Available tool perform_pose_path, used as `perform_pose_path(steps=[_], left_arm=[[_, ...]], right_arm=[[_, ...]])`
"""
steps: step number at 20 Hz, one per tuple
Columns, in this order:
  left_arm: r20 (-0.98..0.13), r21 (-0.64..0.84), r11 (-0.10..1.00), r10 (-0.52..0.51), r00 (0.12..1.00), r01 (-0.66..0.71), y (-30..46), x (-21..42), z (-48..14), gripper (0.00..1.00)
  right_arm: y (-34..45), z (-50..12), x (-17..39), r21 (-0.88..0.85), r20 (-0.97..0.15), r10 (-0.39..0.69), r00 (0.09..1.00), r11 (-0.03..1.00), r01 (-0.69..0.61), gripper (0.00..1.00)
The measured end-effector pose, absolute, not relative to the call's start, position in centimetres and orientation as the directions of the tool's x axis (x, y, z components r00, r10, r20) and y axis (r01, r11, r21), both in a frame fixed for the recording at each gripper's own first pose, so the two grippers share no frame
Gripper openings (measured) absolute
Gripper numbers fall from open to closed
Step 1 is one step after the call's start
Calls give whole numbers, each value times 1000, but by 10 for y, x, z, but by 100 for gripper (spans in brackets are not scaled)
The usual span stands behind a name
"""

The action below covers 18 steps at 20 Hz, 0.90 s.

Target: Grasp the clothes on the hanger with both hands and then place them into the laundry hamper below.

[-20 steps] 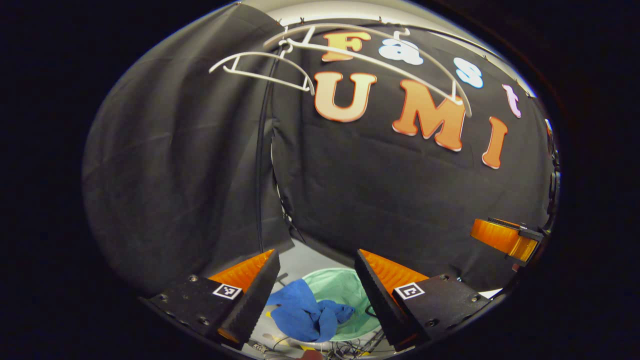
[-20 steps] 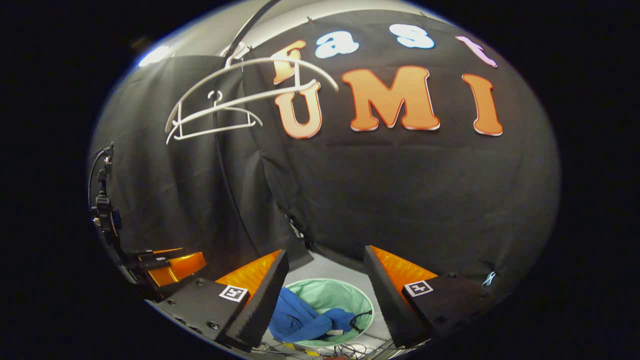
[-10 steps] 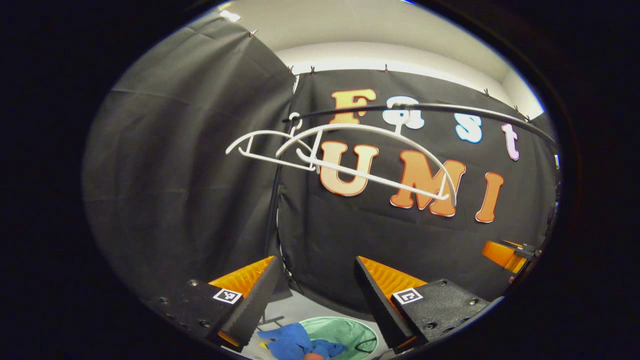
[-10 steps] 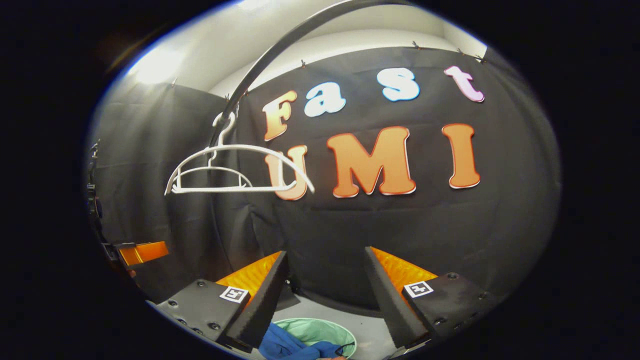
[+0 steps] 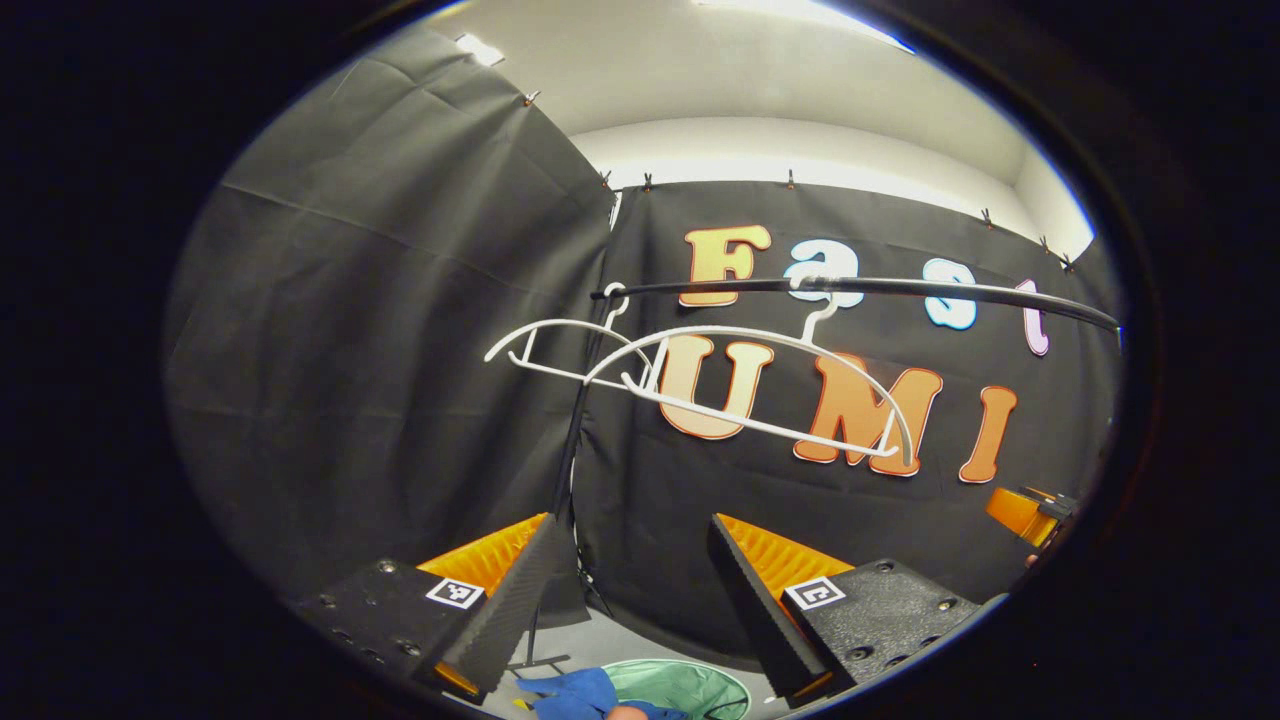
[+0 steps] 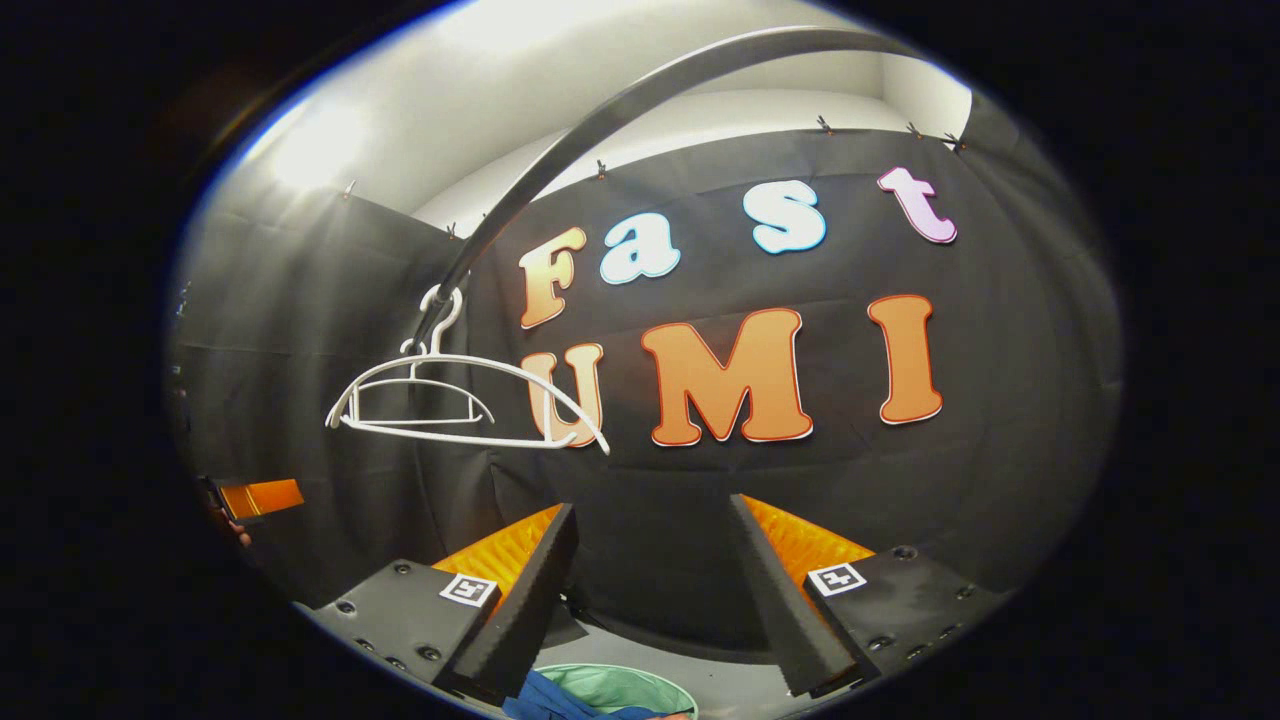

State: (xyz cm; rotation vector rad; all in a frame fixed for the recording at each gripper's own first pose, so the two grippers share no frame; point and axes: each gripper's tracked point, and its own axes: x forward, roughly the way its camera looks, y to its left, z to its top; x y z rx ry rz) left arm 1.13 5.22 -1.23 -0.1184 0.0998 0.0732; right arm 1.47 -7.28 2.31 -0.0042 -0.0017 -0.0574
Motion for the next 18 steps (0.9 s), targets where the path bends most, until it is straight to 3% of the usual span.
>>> perform_pose_path(steps=[2, 3, 9, 10, 18], left_arm=[[-93, -104, 992, 55, 994, -64, 51, 14, -7, 94], [-90, -94, 994, 46, 995, -55, 51, 17, -4, 91], [-85, -73, 997, -36, 996, 30, 38, 27, 8, 91], [-86, -66, 997, -42, 995, 36, 36, 27, 7, 94], [-91, -73, 997, -19, 996, 13, 29, 12, 1, 91]], right_arm=[[-66, 24, 14, -6, 4, -63, 998, 998, 63, 97], [-63, 23, 14, 0, 4, -64, 998, 998, 64, 100], [-62, 24, 9, 24, 20, -99, 995, 995, 98, 97], [-63, 24, 8, 26, 20, -104, 994, 994, 103, 98], [-68, 23, -3, 48, 3, -72, 997, 996, 72, 100]])
